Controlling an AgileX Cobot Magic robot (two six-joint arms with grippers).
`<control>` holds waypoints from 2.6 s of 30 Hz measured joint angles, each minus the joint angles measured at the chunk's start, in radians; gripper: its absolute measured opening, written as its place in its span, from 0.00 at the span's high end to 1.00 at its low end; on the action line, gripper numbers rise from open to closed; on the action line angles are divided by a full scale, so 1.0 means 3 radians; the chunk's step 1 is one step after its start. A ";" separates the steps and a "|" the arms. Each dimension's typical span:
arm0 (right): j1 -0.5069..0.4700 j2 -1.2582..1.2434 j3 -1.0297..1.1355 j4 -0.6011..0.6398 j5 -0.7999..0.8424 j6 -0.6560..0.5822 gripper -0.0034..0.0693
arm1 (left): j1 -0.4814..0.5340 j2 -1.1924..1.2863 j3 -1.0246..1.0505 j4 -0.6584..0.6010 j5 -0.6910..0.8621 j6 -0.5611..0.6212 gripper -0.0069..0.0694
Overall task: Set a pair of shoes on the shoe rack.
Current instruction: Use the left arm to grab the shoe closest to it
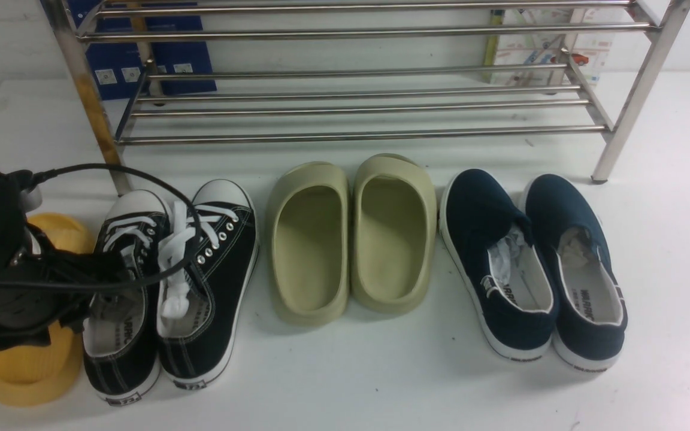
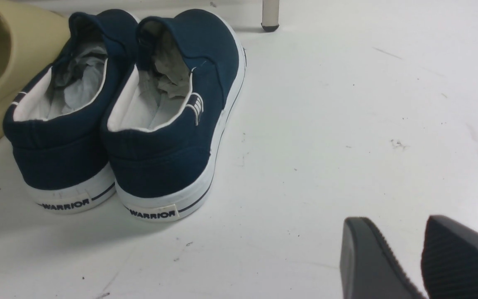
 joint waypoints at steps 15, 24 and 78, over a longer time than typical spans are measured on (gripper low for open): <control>0.0000 0.0000 0.0000 0.0000 0.0000 0.0000 0.62 | 0.0000 0.0000 0.0000 0.0000 -0.0003 -0.0011 0.52; 0.0000 0.0000 0.0000 0.0000 0.0000 0.0000 0.62 | 0.0000 0.0000 0.0000 -0.0007 -0.0055 -0.0013 0.45; 0.0000 0.0000 0.0000 0.0000 0.0000 0.0000 0.62 | 0.0000 0.0295 0.0000 0.0026 -0.0200 -0.0013 0.46</control>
